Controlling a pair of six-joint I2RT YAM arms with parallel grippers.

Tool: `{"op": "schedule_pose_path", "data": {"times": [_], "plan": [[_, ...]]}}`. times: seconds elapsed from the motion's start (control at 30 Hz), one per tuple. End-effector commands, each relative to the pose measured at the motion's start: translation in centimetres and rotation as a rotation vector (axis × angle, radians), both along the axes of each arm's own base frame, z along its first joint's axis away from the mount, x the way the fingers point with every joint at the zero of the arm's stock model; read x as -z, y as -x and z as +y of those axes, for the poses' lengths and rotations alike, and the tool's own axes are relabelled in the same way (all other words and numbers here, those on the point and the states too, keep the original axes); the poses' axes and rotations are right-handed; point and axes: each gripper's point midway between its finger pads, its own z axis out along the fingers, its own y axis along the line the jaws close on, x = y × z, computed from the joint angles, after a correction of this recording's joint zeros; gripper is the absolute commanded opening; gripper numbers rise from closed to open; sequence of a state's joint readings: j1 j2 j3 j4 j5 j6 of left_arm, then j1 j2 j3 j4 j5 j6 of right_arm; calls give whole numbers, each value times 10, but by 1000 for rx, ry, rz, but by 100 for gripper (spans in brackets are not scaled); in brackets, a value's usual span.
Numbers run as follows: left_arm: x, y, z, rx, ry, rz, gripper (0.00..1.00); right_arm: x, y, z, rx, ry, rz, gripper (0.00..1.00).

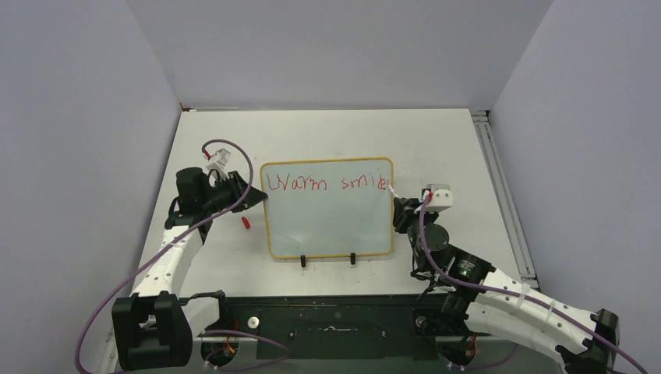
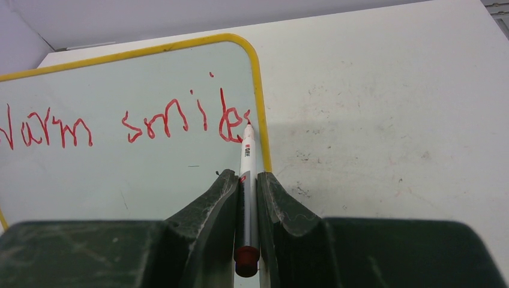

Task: Write a sentence on the whiteboard

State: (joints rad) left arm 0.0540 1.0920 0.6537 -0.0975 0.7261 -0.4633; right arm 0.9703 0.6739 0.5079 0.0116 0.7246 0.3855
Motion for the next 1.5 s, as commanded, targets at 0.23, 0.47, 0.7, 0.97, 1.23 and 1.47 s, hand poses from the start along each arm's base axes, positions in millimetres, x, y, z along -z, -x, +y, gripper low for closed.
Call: {"op": "schedule_pose_path", "data": {"times": [0.23, 0.47, 0.7, 0.97, 1.23, 1.47], "plan": [[-25, -6, -2, 18, -5, -77, 19, 11, 4, -8, 26, 8, 40, 5], [-25, -6, -2, 18, -5, -78, 19, 16, 6, -7, 19, 11, 53, 5], [-25, -6, -2, 17, -6, -78, 19, 19, 7, -3, -5, 14, 61, 5], [-25, -6, -2, 18, -4, -77, 19, 18, 6, 4, -26, 7, 53, 5], [-25, -6, -2, 18, -4, -77, 19, 17, 5, 9, -40, 7, 51, 5], [-24, -7, -1, 11, -8, -73, 19, 6, 9, 6, -55, -12, 29, 5]]}}
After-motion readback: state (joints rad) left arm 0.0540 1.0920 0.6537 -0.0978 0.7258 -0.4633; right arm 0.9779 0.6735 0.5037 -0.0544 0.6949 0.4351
